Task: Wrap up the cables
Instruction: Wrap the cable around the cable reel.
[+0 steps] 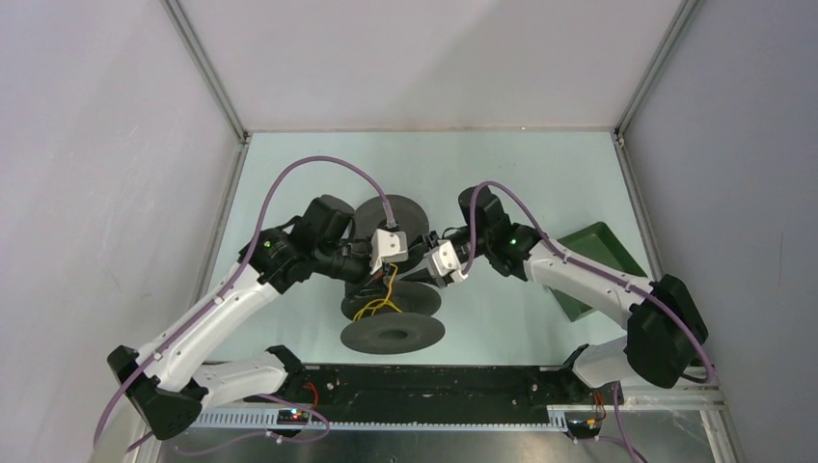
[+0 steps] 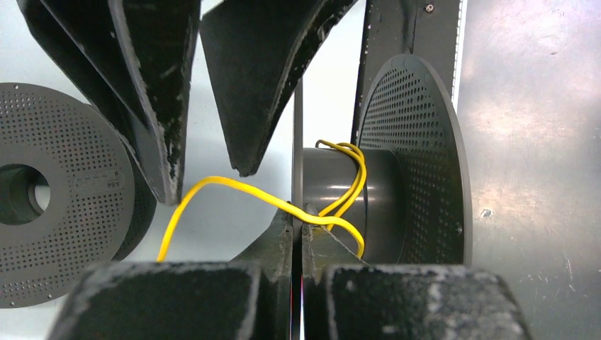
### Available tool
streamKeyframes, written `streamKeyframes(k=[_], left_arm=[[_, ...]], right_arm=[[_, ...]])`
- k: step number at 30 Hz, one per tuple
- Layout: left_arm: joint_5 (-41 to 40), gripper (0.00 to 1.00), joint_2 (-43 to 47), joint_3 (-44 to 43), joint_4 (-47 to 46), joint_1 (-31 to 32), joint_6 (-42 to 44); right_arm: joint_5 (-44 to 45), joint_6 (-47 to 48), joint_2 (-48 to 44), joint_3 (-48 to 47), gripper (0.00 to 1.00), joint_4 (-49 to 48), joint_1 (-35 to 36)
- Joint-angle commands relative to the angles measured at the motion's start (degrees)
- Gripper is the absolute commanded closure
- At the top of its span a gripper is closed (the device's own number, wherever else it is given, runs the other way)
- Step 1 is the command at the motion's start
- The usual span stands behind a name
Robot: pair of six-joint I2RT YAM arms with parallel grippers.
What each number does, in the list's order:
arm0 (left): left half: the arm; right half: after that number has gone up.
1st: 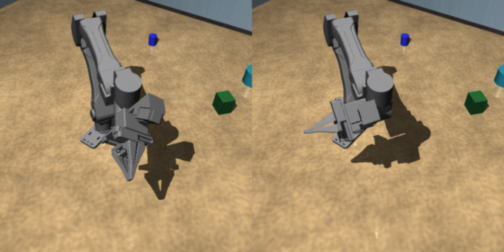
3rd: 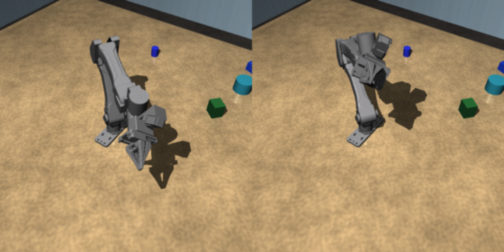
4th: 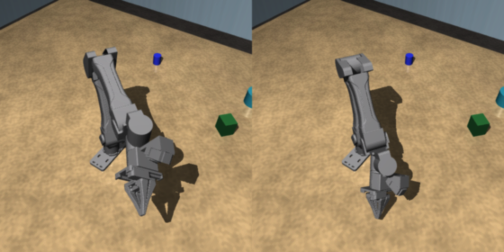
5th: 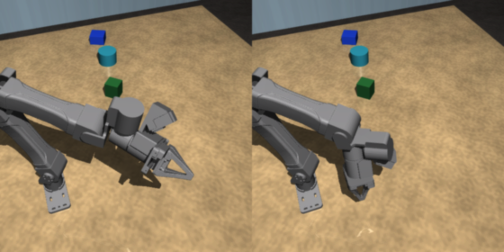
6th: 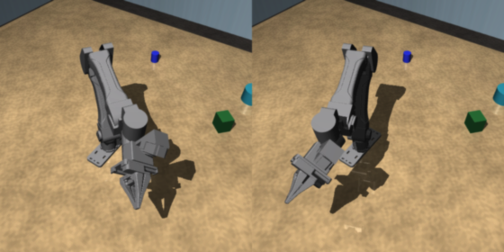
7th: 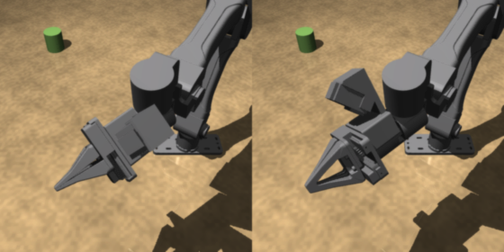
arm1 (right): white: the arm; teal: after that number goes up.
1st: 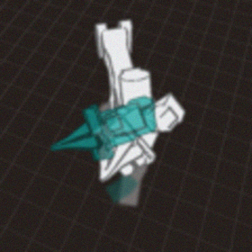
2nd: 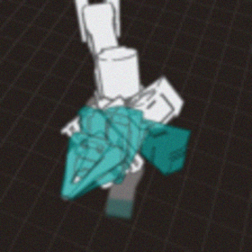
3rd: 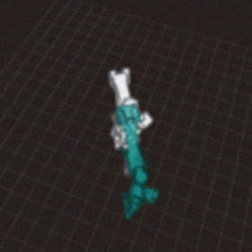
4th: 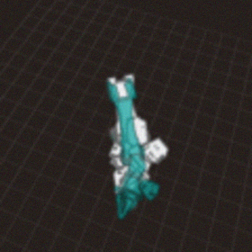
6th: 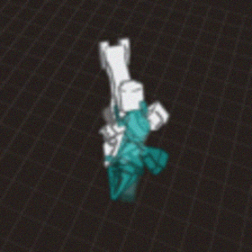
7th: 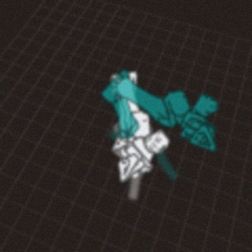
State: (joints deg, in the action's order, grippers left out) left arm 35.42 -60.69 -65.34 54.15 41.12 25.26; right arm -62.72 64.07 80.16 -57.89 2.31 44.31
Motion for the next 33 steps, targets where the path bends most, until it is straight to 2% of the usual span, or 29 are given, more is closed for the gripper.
streamKeyframes(k=[1, 9, 16, 18, 21, 26, 28, 31, 33], left_arm=[[3.62, 1.00, 0.74, -2.94, -1.64, 0.30, 1.22], [3.55, 1.00, 2.01, -2.46, -1.61, 0.35, 1.58], [3.58, 1.00, 2.61, -2.57, -1.60, 0.32, 1.64], [3.67, 1.00, 2.83, -2.41, -1.67, 0.31, 1.52], [3.78, 1.00, 3.17, -2.12, -1.55, 0.32, 1.35], [4.11, 1.00, 3.02, -2.34, -1.59, 0.33, 1.09], [4.07, 1.00, 2.72, -2.60, -1.64, 0.36, 0.91], [4.17, 1.00, 2.22, -2.80, -1.65, 0.34, 0.85], [3.84, 1.00, 2.04, -2.92, -1.60, 0.32, 0.75]], right_arm=[[-3.25, -1.45, 1.37, -2.66, 0.55, -5.12, 0.99], [-3.84, -6.17, 3.05, -2.62, 0.57, -11.23, 2.06], [-4.17, -10.86, 3.42, -2.59, 0.68, -14.87, 2.33], [-4.79, -11.95, 3.49, -2.58, 0.67, -15.74, 2.35], [-4.41, -12.27, 3.74, -2.48, 0.58, -16.10, 2.42], [-3.63, -14.21, 3.78, -2.22, 0.55, -19.05, 2.61], [-3.78, -15.30, 3.80, -1.96, 0.59, -20.60, 2.60], [-4.92, -18.23, 3.97, -1.42, 0.70, -24.08, 2.62], [-5.81, -20.02, 4.17, -0.84, 0.81, -26.06, 2.57]])
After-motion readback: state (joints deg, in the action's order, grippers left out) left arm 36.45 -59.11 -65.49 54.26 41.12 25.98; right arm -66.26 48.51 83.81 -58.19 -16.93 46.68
